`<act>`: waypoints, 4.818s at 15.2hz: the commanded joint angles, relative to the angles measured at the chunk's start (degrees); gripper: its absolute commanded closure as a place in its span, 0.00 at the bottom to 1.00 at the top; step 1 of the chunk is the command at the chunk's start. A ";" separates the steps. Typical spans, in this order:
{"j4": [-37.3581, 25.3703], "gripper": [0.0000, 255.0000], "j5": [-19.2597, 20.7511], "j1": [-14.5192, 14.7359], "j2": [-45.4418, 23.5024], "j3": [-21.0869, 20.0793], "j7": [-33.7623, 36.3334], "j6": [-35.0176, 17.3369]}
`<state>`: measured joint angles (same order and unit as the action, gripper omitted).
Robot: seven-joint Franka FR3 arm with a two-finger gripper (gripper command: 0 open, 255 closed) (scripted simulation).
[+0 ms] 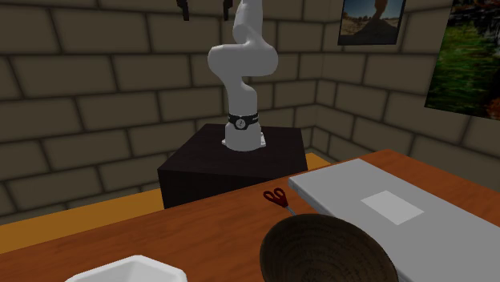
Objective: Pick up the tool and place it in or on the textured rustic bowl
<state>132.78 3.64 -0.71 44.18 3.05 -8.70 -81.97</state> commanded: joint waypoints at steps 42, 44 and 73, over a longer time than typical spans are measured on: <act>19.23 0.00 2.26 13.90 -54.21 -11.25 6.96 -83.45; 19.24 0.00 2.25 13.92 -54.21 -11.23 6.95 -83.46; 19.60 1.00 -4.16 13.08 -42.06 -13.34 2.28 -71.87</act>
<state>152.49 -0.13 12.32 1.18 -10.23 -6.18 -154.90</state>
